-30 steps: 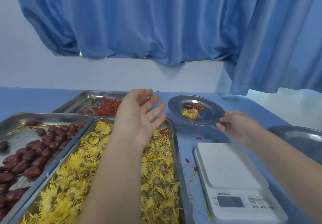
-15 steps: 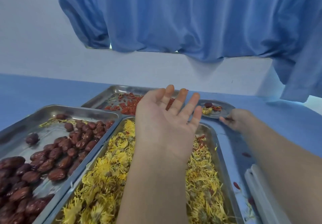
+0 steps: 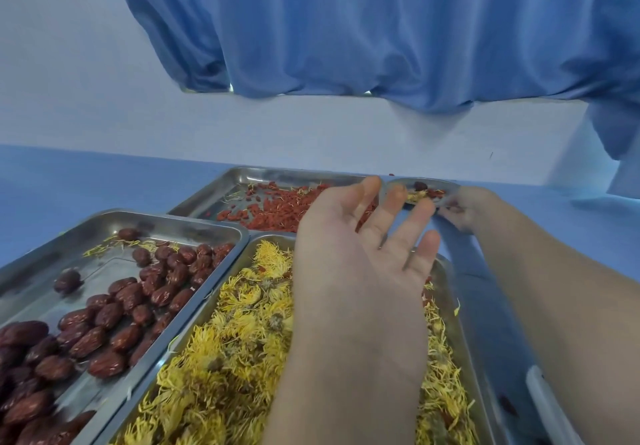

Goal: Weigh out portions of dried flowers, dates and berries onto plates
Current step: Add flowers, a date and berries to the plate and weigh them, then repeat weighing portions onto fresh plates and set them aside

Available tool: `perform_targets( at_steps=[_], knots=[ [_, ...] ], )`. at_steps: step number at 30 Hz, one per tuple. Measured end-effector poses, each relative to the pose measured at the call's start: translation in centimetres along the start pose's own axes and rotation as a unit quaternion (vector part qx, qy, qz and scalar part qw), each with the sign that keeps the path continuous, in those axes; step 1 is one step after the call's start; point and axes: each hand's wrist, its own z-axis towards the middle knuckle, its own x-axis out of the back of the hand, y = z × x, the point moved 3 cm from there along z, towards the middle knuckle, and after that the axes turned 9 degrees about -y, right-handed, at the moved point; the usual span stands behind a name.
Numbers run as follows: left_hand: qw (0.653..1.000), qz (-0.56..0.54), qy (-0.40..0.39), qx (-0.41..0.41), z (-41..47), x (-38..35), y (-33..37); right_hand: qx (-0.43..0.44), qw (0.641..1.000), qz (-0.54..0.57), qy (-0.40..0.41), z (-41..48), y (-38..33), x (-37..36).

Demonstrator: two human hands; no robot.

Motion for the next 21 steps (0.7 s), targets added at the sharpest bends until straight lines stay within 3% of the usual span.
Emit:
perform_targets(
  at_steps=[2, 8, 10, 13, 21],
  knots=[
    [1.000, 0.002, -0.003, 0.001, -0.1, -0.1, -0.1, -0.022, 0.998, 0.038, -0.055, 0.0, 0.0, -0.8],
    [1.000, 0.016, -0.011, 0.015, 0.0, -0.2, -0.9, -0.074, 0.995, -0.028, -0.065, -2.4, -1.2, -1.2],
    [0.999, 0.022, -0.019, 0.018, -0.2, -0.3, -1.0, -0.078, 0.992, 0.002, -0.095, -4.5, -1.8, -1.1],
    [0.998, 0.041, -0.035, 0.020, -0.3, -0.4, -1.3, -0.068, 0.985, 0.060, -0.145, -8.2, -3.1, -1.1],
    [0.984, 0.155, -0.066, 0.060, -0.9, -1.5, -4.1, -0.009, 0.985, 0.037, -0.169, -18.1, -5.5, 4.4]
  ],
)
